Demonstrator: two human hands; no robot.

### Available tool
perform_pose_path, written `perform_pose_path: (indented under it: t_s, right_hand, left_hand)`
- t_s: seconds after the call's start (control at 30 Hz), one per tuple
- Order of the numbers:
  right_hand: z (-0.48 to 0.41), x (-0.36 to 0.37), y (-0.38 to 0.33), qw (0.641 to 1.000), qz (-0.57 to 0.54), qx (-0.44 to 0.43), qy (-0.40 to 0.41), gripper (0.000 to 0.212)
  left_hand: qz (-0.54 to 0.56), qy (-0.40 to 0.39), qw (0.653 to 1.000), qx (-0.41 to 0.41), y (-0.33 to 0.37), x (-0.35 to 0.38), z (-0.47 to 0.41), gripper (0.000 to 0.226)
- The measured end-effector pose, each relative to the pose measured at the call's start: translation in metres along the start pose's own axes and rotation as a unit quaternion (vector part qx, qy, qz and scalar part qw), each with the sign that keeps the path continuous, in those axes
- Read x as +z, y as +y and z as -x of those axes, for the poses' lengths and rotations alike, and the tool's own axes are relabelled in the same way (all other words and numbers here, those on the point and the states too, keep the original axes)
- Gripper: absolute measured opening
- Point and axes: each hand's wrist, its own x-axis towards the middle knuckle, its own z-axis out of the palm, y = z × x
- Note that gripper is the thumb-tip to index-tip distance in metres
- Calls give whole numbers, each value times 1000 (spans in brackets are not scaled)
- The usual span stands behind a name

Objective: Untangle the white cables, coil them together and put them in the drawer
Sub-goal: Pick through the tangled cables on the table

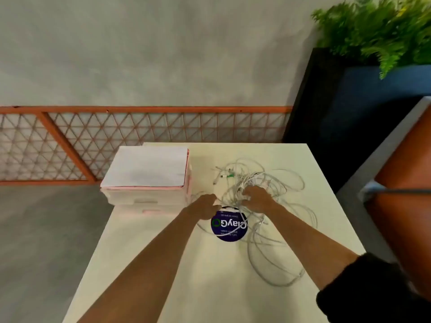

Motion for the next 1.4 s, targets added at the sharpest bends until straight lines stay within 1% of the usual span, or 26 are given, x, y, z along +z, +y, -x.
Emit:
perform_pose_path:
  t_s: [0.07,0.17,0.27,0.3,0.37,0.4,0.47,0.53,0.63,0.7,0.73,0.77,0.83,0.87,0.9,0.97,1.03,1.07,1.1,1.17,1.2,1.23,1.27,1.33,1.37,1.4]
  right_hand:
    - [1,7,5,1000,-10,20,-5,27]
    - [10,19,12,995,-62,63,-35,26]
    - [11,26,18,986,-105,82,-104,22]
    - [11,28,18,982,-115,81,-124,25]
    - [12,31,21,970,-178,87,-139,27]
    - [12,30,22,965,-208,77,-144,29]
    - [13,25,21,966,-213,46,-137,34]
    - [13,15,19,970,-206,24,-126,31]
    - [17,-9,9,966,-222,16,-133,26]
    - [22,-31,1,965,-229,10,-127,22]
    - [25,-43,-3,965,-234,5,-120,19]
    - [29,-56,-7,966,-233,0,-107,18]
    - [37,-81,-15,972,-221,-12,-77,21]
    - [41,-92,-19,975,-213,-21,-60,23]
    - [45,-102,-22,977,-208,-32,-43,26]
    - [54,-120,-26,977,-205,-54,-5,30]
    - [64,-136,-29,975,-202,-81,35,33]
    - [69,-142,-31,974,-201,-94,47,33]
    - [73,-148,-33,973,-198,-108,54,33]
    - [82,-159,-38,971,-193,-128,61,31]
    - [87,-163,-41,970,-193,-133,65,30]
    - [90,-167,-42,969,-195,-136,70,29]
    - [94,-171,-43,967,-202,-138,76,28]
    - [97,-173,-43,959,-225,-145,90,28]
    - [97,-173,-41,955,-236,-146,100,29]
    - [97,-173,-38,953,-243,-142,114,30]
  left_hand:
    - [23,-12,1000,-5,2,11,-7,42]
    - [58,-30,998,-4,3,34,-17,24]
    - [164,-44,985,-24,5,49,-28,27]
    - [224,-48,973,-33,6,51,-29,29]
    - [345,-67,934,-67,14,53,-30,33]
    - [387,-72,915,-82,19,52,-31,34]
    - [451,-69,884,-105,26,51,-32,32]
    - [477,-58,870,-115,33,48,-32,31]
    - [486,-27,865,-118,38,41,-38,36]
    - [481,19,870,-107,41,36,-42,25]
    - [437,61,892,-95,41,34,-45,18]
    - [364,106,922,-78,40,32,-46,16]
    - [193,158,968,-32,36,30,-47,34]
    - [130,160,978,-22,35,28,-46,40]
    - [87,154,984,-21,35,25,-45,39]
    - [56,121,991,-24,36,22,-46,33]
    - [68,89,994,-6,36,23,-47,34]
    - [105,87,991,7,37,24,-48,36]
    - [158,100,982,15,38,25,-48,40]
    - [259,151,954,9,45,22,-46,52]
    - [286,180,941,12,48,19,-46,54]
    - [289,199,936,29,50,14,-45,51]
    - [277,208,937,54,52,10,-46,44]
    - [231,218,941,118,53,1,-47,21]
    - [207,220,942,145,54,-4,-48,16]
    - [193,222,943,158,55,-9,-47,19]
